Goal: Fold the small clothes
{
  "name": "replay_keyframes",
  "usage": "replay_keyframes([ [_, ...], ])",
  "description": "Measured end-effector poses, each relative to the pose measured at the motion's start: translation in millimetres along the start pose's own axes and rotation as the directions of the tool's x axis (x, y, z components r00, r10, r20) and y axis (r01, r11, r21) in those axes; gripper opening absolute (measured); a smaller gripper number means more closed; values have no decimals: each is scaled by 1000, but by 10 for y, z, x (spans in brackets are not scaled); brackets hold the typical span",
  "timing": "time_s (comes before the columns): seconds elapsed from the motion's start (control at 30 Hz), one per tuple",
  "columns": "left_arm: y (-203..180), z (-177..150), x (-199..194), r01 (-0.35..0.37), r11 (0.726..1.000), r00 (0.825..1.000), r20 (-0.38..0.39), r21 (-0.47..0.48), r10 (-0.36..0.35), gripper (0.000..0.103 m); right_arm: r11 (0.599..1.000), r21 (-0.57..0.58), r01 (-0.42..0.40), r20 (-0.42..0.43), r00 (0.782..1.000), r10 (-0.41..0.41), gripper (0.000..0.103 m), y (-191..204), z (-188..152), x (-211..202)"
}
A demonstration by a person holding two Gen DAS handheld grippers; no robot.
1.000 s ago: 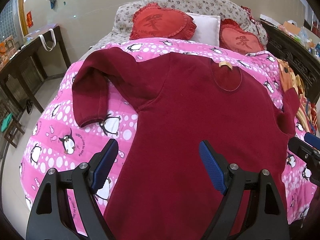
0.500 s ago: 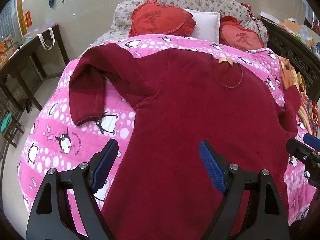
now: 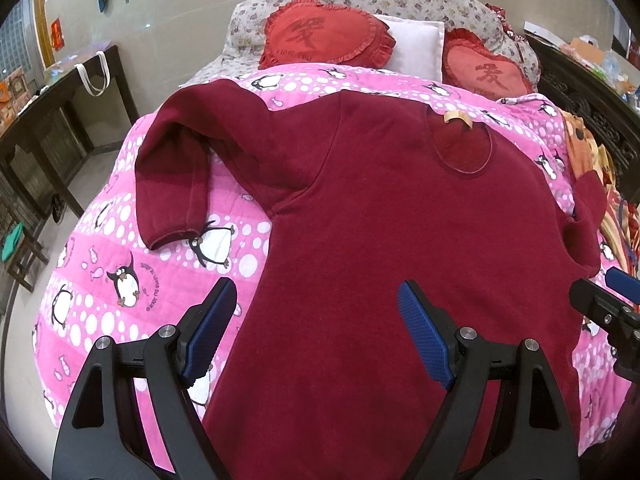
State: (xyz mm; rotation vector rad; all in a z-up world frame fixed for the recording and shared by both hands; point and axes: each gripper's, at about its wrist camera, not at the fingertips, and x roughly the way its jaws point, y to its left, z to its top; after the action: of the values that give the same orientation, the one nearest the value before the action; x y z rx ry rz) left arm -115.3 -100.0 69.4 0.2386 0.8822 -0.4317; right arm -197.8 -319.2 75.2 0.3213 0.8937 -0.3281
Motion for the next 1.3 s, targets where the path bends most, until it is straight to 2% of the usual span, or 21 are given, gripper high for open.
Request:
replay_keyframes([
  [0.53,92,37,125,-5,1000,1000,-18,-14,5,83,1000,-29,-8,-25,1000,7,96,108,50,161],
  [0.63,232,64,185,-13,999,1000,-29,-43,12,83,999,-41,-11,-34,999,10,96,145,69,221],
  [0.93,955,158,414,-115,982,993,-47,-149,109,83,995,-87,-54,-64,997,48,96,396,168,468],
  [1.3,1683,225,638,-181,946,983,-88,-270,163,83,937,-295,-190,-81,982,173,96,1321,489,894],
])
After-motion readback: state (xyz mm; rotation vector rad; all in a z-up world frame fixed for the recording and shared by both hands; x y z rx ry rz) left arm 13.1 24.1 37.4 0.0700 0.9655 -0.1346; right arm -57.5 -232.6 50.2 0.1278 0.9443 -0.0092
